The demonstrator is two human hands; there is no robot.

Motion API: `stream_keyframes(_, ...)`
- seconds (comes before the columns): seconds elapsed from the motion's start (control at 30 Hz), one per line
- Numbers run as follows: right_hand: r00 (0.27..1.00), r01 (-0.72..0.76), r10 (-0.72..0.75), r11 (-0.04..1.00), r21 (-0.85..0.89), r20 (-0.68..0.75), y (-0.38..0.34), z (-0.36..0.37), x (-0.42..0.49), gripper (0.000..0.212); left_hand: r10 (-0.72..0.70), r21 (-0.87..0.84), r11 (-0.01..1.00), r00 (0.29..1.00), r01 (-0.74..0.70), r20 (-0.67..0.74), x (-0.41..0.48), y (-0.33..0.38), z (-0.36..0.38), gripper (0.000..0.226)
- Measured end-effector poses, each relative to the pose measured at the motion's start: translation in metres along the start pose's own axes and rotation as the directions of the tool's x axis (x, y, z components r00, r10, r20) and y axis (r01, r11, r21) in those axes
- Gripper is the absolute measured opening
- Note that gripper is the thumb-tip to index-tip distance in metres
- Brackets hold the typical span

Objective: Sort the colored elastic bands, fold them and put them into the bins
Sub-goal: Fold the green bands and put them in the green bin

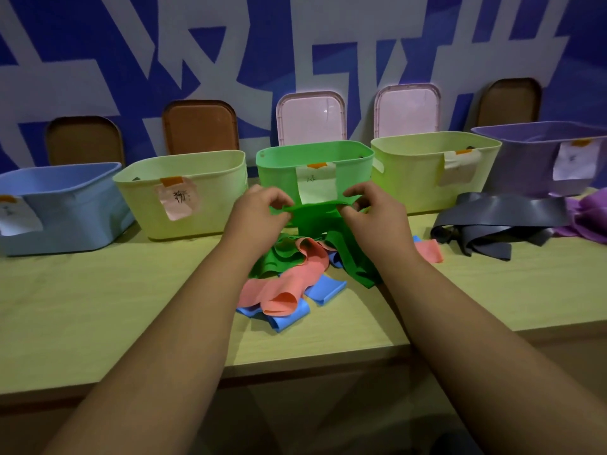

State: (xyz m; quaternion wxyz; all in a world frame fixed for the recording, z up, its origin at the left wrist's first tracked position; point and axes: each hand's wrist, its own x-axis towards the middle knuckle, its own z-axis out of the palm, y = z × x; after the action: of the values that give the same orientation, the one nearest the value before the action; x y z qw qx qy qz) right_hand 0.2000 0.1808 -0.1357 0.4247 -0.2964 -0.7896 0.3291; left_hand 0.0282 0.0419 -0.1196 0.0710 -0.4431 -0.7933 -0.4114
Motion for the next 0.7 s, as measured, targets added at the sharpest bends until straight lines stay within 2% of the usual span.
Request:
stream_keyframes(0.1,0.993,0.011,-0.010,1.000,-0.012,0.120,-0.002,0.001,-0.001,0.039,-0.048,0.093,0.995,0.999,0.046,0.021,-0.002,-0.007,0.001,0.033)
stream_keyframes(0.17,0.980,0.062,-0.061,0.998,-0.004,0.188,-0.005,0.000,-0.004,0.046,-0.039,0.080,0.996,0.999,0.036,0.028,-0.003,-0.008,-0.003,0.043)
stream_keyframes(0.23,0.963,0.139,-0.132,0.990,-0.013,0.233,-0.008,-0.001,-0.009,0.049,-0.011,0.047,0.999,0.998,0.008,0.060,-0.005,-0.005,-0.007,0.052)
stream_keyframes(0.3,0.959,0.190,-0.180,0.981,-0.026,0.218,-0.009,-0.002,-0.011,0.044,0.041,0.019,0.999,0.994,-0.043,0.104,-0.009,-0.001,-0.010,0.056)
stream_keyframes(0.43,0.965,0.227,-0.222,0.974,-0.014,0.142,-0.006,-0.004,-0.013,0.027,0.200,-0.012,0.979,0.962,-0.201,0.185,-0.018,0.005,-0.021,0.042)
stream_keyframes(0.57,0.974,0.189,-0.185,0.982,-0.019,0.129,-0.007,-0.004,-0.014,0.022,0.319,-0.036,0.944,0.878,-0.328,0.357,-0.025,0.009,-0.022,0.029)
stream_keyframes(0.7,0.985,0.113,-0.109,0.993,-0.027,0.137,-0.007,-0.005,-0.012,0.028,0.367,0.042,0.914,0.867,-0.403,0.337,-0.024,0.013,-0.009,0.027)
